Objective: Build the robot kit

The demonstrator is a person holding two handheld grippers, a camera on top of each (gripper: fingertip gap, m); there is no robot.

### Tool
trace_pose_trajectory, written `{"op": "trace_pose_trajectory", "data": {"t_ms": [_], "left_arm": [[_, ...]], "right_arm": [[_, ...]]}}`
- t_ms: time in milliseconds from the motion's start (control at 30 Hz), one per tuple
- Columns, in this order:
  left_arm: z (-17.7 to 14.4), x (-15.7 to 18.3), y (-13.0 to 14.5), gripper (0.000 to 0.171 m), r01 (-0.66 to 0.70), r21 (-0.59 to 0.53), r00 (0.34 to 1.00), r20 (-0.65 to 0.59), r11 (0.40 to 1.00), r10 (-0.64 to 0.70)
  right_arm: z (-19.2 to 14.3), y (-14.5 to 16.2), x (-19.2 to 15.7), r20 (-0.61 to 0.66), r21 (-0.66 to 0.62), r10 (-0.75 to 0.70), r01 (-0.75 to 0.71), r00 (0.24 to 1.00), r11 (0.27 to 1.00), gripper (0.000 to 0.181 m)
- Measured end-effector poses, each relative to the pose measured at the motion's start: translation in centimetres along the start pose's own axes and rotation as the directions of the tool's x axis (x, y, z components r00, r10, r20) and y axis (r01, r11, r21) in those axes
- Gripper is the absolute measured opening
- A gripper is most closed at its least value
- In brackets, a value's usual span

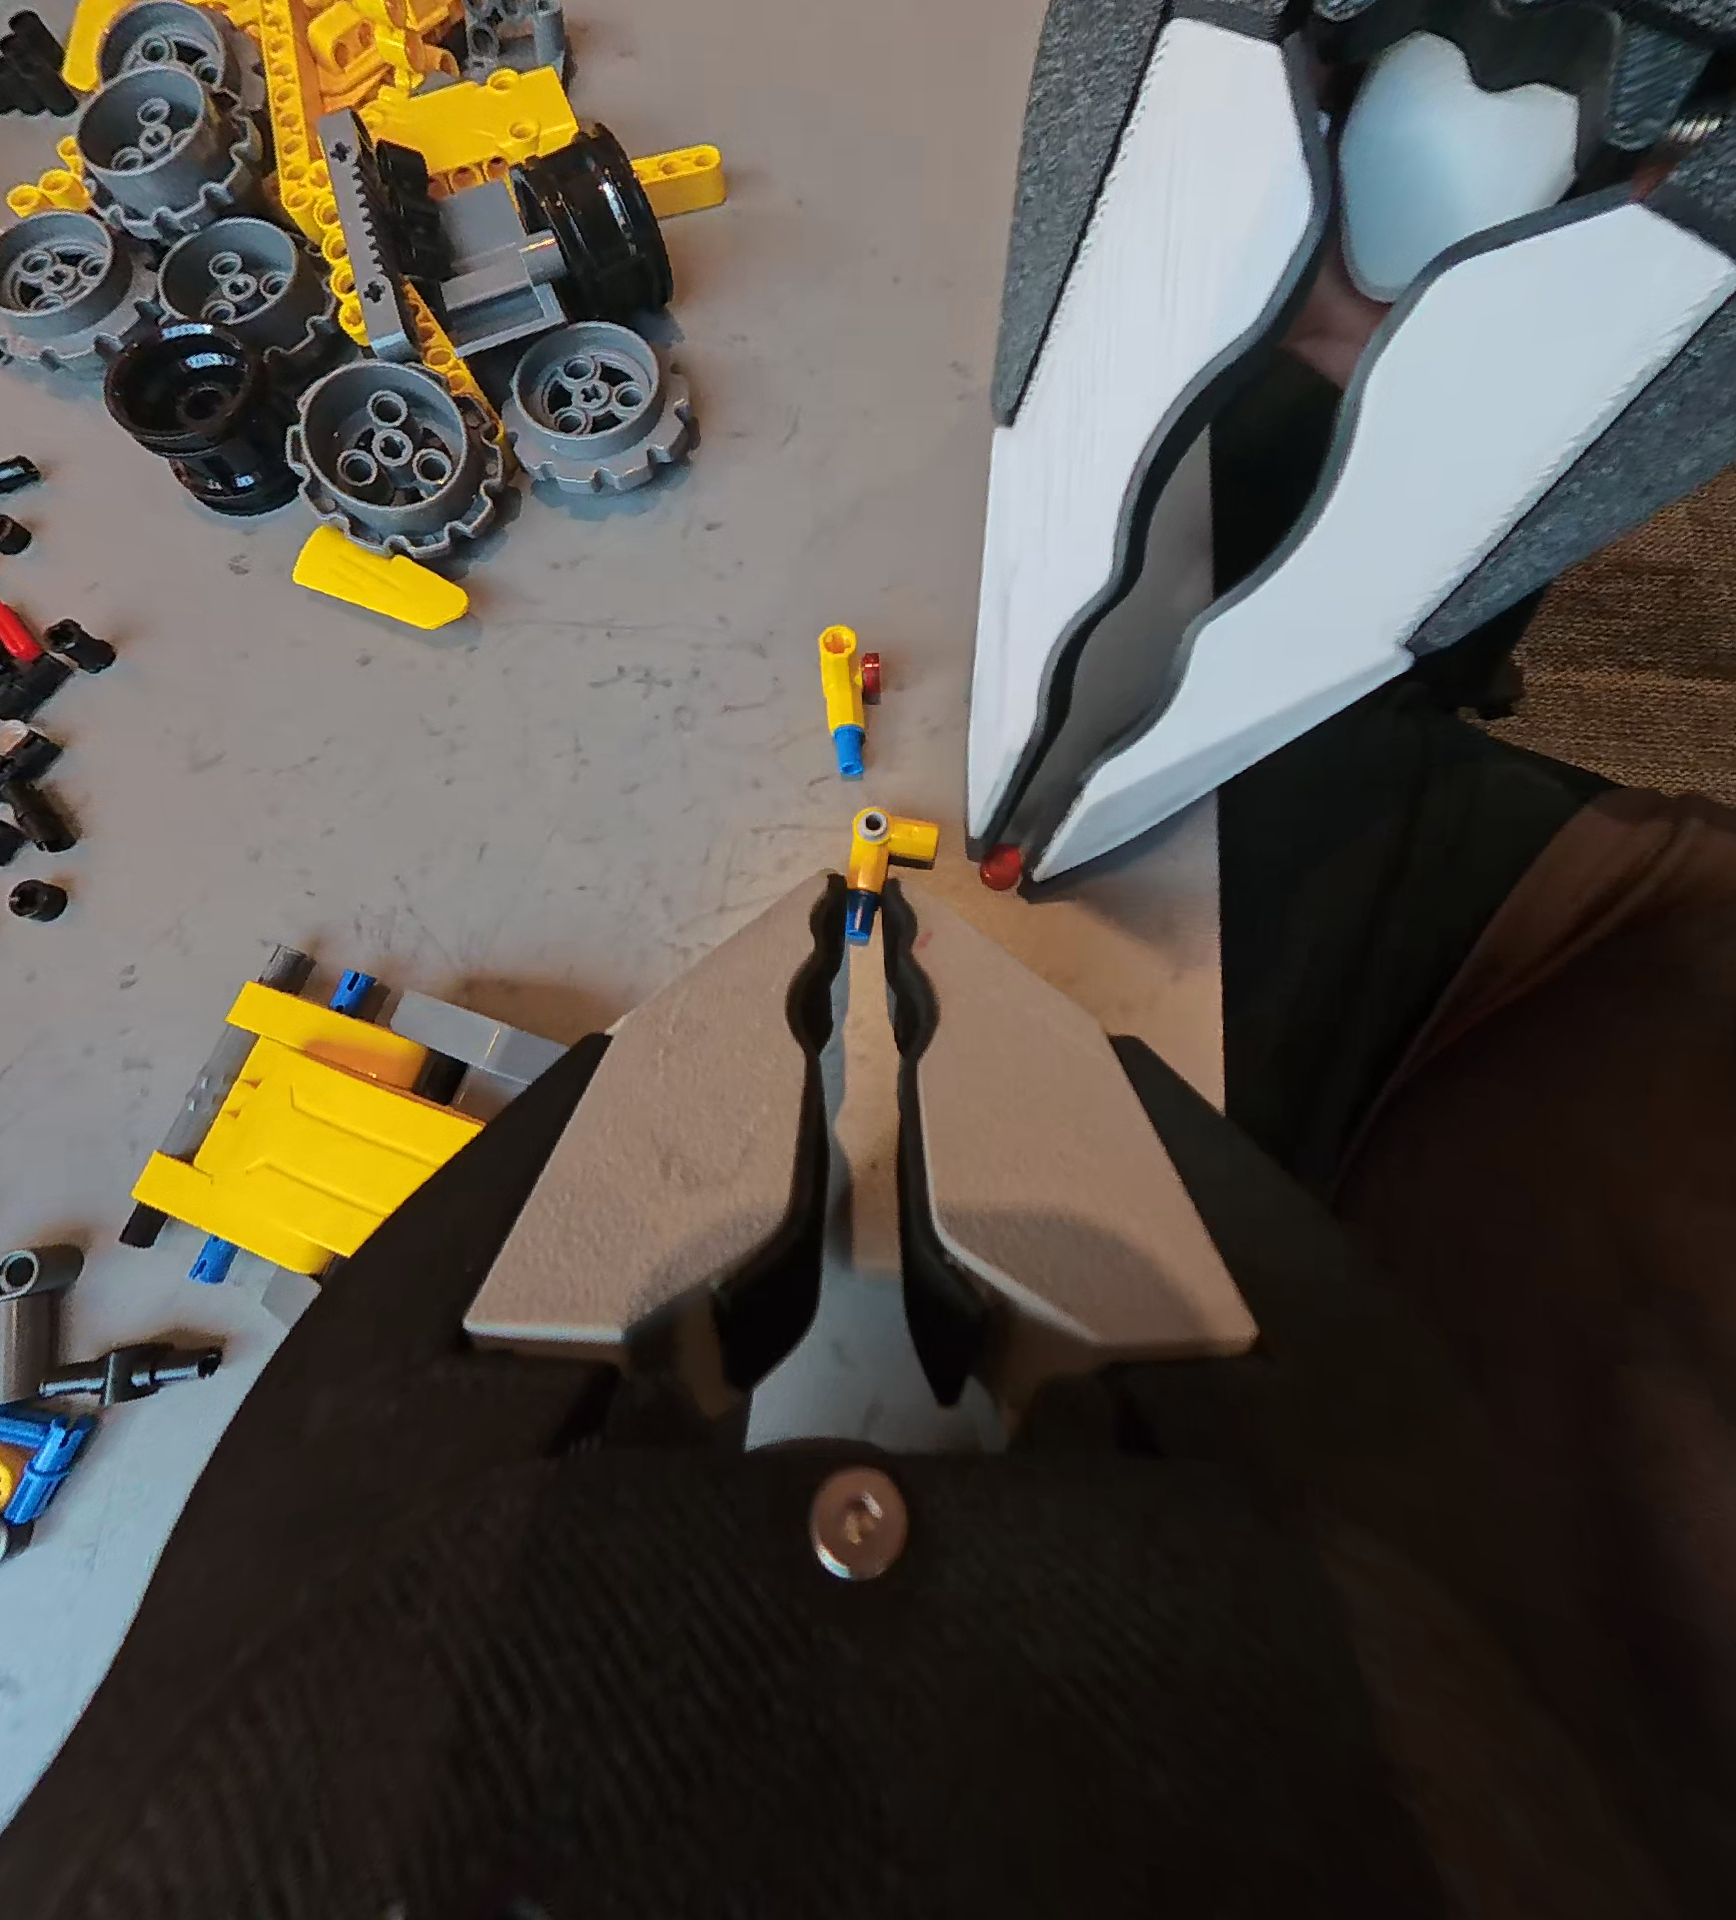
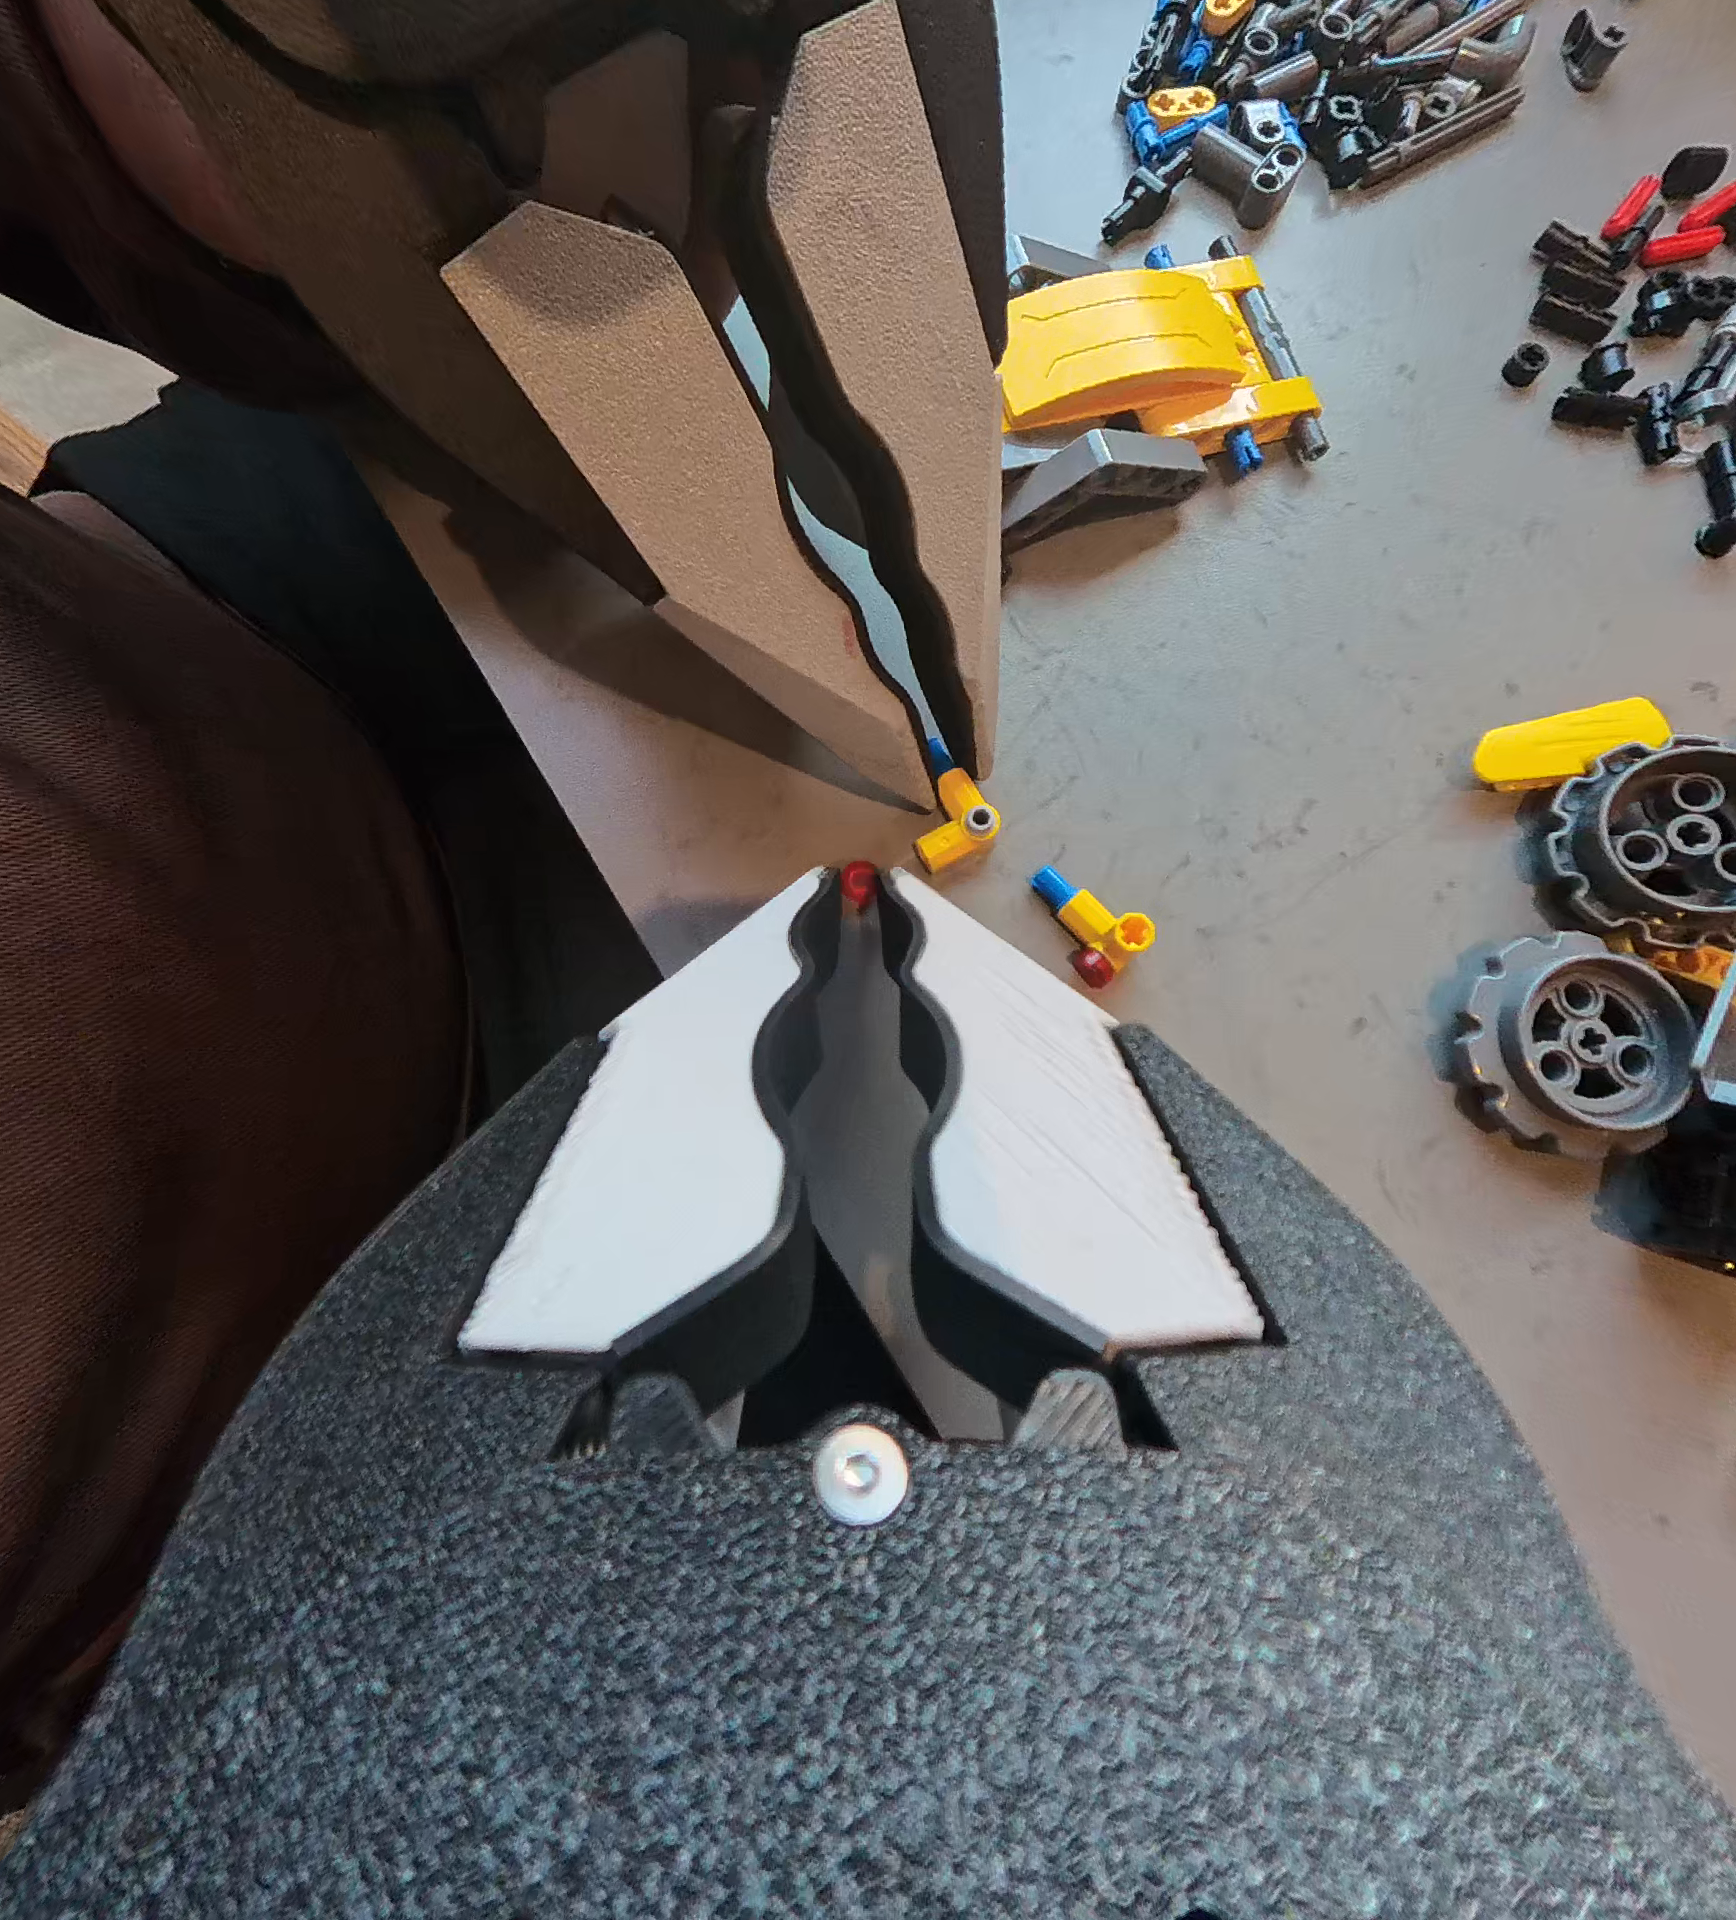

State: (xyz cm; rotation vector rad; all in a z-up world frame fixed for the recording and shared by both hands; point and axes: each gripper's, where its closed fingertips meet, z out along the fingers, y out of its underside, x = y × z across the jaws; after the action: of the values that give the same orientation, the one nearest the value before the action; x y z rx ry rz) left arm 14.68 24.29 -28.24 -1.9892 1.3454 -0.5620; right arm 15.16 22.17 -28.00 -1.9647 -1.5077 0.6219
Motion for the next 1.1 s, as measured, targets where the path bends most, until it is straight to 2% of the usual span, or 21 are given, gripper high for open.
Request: {"op": "trace_pose_trajectory", "data": {"t_ms": [733, 1100], "left_arm": [[0.01, 0.0, 0.02, 0.003, 0.006, 0.0, 1.0, -0.006, 1.0, -0.006], [0.02, 0.0, 0.01, 0.003, 0.007, 0.0, 1.0, -0.007, 1.0, -0.007]], "right_arm": [[-0.01, -0.17, -0.12, 0.012, -0.005, 0.003, -0.003, 1.0, 1.0, 0.01], [0.44, -0.07, -0.45, 0.021, -0.015, -0.01, 0.01, 1.0, 1.0, 0.007]]}}
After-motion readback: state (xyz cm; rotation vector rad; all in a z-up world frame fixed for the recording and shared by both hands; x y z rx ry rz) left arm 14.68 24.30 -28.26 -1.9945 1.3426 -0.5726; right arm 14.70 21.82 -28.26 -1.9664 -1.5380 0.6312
